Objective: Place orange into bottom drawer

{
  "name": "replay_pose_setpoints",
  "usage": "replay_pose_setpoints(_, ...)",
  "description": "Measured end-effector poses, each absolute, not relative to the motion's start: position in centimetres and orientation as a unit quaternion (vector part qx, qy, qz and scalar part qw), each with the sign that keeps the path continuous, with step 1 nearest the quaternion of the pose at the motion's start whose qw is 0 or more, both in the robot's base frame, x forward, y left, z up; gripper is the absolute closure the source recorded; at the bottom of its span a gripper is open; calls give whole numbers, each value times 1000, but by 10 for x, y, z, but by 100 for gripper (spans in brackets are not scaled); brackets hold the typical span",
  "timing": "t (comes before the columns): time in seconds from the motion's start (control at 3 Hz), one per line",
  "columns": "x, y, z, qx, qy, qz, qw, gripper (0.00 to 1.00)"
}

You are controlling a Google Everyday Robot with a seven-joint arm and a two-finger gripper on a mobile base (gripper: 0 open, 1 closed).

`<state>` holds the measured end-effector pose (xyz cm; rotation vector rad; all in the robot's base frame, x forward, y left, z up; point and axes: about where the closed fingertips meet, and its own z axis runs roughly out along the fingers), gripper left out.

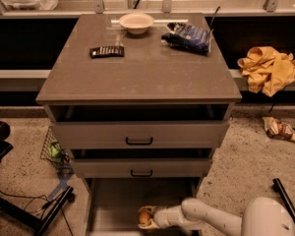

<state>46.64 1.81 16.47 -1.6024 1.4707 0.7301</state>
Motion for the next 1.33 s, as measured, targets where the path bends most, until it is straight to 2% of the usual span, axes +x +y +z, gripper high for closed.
replay_pose_setpoints(0.33, 465, 20, 164, -637, 584, 292, 411, 40)
replay_pose_setpoints(0.67, 463, 23, 164, -637, 583, 294, 410, 9)
replay_pose_setpoints(1.0, 463, 24, 164, -637, 582, 295, 410, 0)
replay_pose_setpoints(1.33, 463, 24, 164, -637, 582, 295, 410, 0)
